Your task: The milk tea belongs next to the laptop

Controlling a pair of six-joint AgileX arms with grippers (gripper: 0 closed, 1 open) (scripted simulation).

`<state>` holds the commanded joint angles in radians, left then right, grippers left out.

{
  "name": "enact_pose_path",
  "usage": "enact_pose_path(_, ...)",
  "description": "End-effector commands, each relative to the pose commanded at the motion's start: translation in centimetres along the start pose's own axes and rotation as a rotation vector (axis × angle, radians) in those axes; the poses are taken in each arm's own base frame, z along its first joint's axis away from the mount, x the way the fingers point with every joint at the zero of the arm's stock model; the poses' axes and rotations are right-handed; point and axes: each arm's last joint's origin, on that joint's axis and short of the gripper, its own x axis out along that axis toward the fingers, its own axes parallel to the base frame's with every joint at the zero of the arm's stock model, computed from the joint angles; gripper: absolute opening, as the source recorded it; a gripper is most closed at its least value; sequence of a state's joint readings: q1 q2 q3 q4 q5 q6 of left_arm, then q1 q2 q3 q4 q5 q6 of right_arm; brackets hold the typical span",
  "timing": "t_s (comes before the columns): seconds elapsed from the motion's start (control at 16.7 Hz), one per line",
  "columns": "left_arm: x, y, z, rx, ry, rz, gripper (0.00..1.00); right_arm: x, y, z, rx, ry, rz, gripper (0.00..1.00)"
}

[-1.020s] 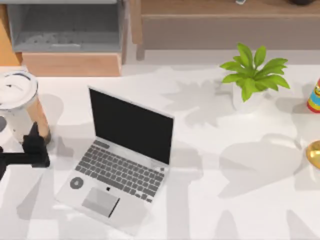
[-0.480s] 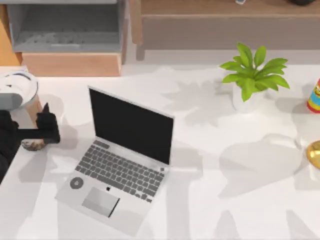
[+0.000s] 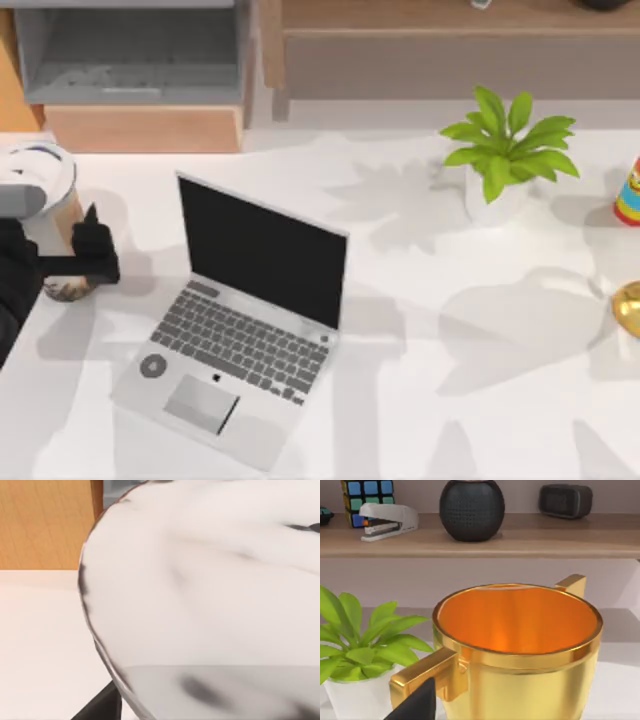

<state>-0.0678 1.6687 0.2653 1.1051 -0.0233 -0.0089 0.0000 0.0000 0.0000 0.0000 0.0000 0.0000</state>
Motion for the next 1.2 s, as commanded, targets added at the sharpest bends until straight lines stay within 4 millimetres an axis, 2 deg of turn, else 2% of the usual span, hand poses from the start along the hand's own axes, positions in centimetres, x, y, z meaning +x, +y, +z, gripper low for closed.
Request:
enact_pose_path(0.66,0.00,0.00,0.00,0.000,0.000,0.000,0.02,0.00,0.00,0.00,0.000,0.000,0.000,1.00)
enact_pose_path(1.2,-0.03,0.00,-0.04,0.002,0.002,0.000,0.00,0.00,0.00,0.00,0.000,0.000,0.000,1.00)
